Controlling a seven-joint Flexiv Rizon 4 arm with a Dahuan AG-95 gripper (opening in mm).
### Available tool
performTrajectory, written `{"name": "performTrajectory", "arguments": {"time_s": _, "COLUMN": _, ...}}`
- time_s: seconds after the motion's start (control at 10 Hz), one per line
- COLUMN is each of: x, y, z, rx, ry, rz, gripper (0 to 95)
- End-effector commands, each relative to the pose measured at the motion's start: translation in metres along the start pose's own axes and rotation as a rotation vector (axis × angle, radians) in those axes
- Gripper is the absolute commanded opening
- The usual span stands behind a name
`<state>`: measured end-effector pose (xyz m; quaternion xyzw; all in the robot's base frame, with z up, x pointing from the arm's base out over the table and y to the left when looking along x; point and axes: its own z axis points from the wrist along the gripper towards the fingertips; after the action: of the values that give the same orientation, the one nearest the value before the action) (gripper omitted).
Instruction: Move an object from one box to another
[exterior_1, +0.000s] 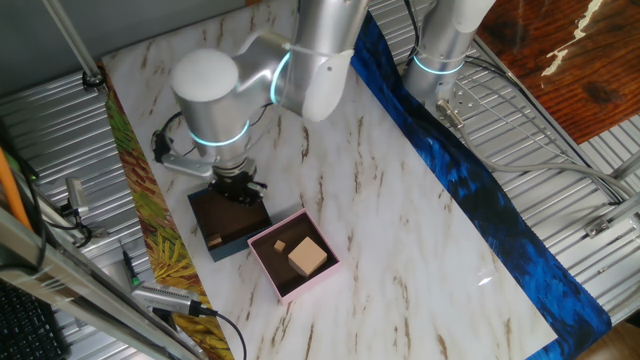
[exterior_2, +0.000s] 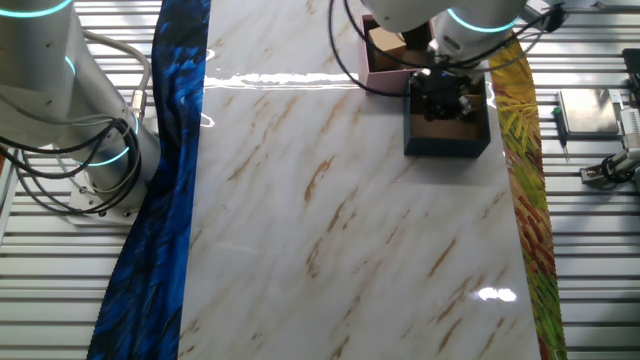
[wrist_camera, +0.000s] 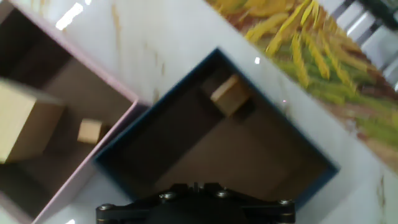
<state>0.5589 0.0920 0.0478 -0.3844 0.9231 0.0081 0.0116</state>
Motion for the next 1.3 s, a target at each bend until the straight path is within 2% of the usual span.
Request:
{"name": "performTrajectory", "arguments": {"time_s": 0.1, "x": 0.013, "y": 0.006, "z": 0.003, "rx": -0.006, "ry": 0.011, "rz": 0.007, "gripper": 0.0}}
{"name": "performTrajectory", "arguments": {"time_s": 0.5, "x": 0.032, "y": 0.017, "z": 0.005, "rx": -0.04, "ry": 0.04, "rz": 0.001, "gripper": 0.0}}
{"name": "performTrajectory", "arguments": {"time_s": 0.6, "x": 0.037, "y": 0.021, "z": 0.011, "rx": -0.068, "ry": 0.059, "rz": 0.004, "gripper": 0.0}}
{"name": "performTrajectory", "arguments": {"time_s": 0.8, "x": 0.041, "y": 0.025, "z": 0.017, "rx": -0.098, "ry": 0.076, "rz": 0.029, "gripper": 0.0}}
{"name": "performTrajectory", "arguments": {"time_s": 1.0, "x": 0.04, "y": 0.024, "z": 0.016, "rx": -0.119, "ry": 0.103, "rz": 0.031, "gripper": 0.0}}
{"name": "performTrajectory", "arguments": {"time_s": 1.3, "x": 0.031, "y": 0.017, "z": 0.008, "rx": -0.116, "ry": 0.121, "rz": 0.018, "gripper": 0.0}}
